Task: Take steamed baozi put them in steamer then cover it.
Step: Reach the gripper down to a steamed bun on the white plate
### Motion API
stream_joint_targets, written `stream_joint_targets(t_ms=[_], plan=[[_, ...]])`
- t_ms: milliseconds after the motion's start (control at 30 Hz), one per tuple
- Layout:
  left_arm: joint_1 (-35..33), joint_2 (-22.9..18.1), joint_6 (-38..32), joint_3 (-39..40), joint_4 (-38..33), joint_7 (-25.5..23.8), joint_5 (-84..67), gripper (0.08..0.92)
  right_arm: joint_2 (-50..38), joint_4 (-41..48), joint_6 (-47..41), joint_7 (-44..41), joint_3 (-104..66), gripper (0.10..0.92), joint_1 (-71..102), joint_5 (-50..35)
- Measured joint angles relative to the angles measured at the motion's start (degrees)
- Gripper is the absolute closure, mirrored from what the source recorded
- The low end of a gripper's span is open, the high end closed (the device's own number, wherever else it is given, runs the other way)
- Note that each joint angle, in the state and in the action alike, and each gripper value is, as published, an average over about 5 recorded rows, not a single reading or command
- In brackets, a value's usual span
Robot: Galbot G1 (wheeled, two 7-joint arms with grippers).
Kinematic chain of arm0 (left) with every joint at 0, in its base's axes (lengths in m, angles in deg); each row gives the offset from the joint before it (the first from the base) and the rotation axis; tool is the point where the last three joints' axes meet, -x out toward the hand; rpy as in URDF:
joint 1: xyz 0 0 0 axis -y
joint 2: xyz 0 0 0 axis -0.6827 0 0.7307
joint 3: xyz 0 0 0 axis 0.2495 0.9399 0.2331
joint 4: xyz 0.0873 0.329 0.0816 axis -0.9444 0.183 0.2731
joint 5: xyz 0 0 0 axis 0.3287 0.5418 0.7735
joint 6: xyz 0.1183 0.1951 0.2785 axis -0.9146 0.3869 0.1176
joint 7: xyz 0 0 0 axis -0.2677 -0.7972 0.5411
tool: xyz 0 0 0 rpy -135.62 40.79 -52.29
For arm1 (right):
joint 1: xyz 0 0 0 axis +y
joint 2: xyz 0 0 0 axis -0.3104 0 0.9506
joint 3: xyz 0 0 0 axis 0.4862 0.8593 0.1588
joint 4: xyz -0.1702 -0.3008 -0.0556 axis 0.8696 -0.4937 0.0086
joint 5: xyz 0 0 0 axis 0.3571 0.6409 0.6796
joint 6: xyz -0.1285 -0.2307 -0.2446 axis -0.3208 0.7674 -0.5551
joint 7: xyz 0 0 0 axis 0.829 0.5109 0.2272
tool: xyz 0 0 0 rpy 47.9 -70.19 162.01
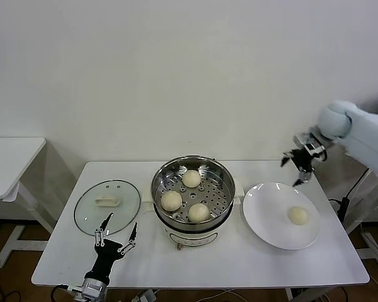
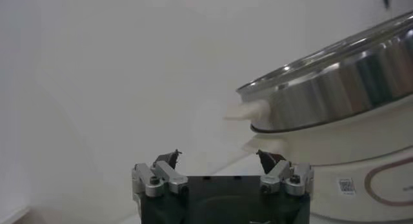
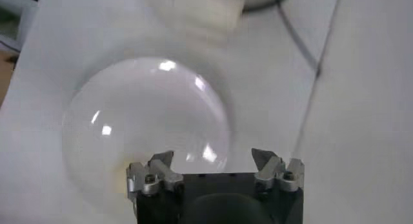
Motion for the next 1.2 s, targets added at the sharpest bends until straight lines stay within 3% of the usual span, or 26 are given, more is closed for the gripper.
stream_joint_targets(t_ms=[967,1200], plan=[[-0.88,-0.6,-0.47,-0.2,-0.43,0.34,0.57,0.177,0.96,9.99,-1.59,5.85,-7.61,0.207,17.29,2.38],[-0.77,-0.52,-0.63,-0.35,-0.25,0.35,0.56,0.177,1.68,11.3,-1.82,6.0,-8.21,0.314,18.39,2.09]])
